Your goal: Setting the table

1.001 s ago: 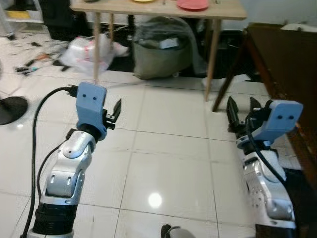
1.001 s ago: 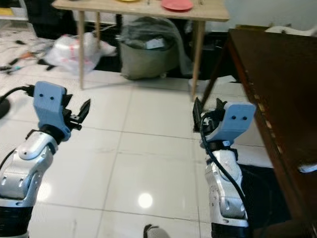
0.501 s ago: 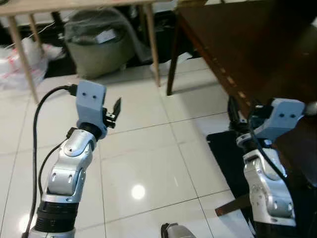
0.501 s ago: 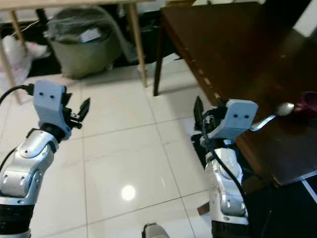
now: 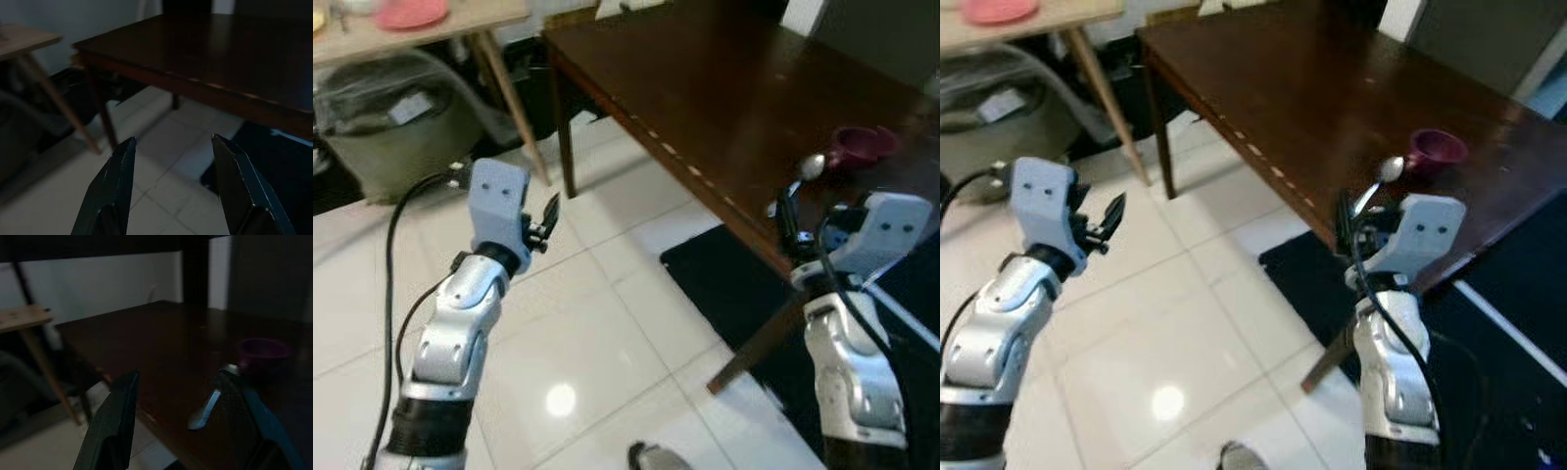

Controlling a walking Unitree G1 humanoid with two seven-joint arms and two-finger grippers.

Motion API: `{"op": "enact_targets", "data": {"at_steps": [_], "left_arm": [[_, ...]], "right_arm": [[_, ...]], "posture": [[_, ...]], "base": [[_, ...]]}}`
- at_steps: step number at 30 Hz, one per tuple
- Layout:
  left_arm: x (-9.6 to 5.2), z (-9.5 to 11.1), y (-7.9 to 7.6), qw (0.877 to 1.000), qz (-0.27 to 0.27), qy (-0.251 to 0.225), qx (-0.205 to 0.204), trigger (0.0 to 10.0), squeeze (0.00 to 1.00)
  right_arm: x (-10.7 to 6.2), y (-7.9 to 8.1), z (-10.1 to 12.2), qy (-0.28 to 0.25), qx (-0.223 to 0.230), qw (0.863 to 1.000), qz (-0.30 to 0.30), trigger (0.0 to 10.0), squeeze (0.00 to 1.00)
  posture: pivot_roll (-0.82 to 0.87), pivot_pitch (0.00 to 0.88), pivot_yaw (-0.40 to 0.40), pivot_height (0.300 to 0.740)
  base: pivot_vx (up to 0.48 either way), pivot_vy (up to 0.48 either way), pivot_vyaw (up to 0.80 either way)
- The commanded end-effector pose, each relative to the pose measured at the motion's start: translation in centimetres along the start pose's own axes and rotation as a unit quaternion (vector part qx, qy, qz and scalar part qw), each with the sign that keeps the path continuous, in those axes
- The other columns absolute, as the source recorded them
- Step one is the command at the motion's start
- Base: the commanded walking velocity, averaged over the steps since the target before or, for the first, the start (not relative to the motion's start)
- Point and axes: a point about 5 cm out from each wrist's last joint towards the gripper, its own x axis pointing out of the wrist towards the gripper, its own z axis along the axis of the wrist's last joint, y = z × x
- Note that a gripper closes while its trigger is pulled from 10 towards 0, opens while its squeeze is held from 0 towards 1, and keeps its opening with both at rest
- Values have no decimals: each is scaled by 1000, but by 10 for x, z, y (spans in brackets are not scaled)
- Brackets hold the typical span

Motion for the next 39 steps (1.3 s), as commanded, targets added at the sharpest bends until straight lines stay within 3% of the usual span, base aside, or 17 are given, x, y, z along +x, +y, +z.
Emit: {"op": "enact_targets", "data": {"at_steps": [1,39], "left_arm": [[-1,-6,2,1000,6,15,3,10000,0],[1,-8,3,1000,10,25,8,10000,0]], "right_arm": [[-2,-1,-4,10,2,1000,-2,10000,0],[0,-5,-4,9,-1,1000,-9,10000,0]], "posture": [[-94,50,60,740],[-97,43,64,740]], "base": [[0,0,-800],[0,0,-800]]}}
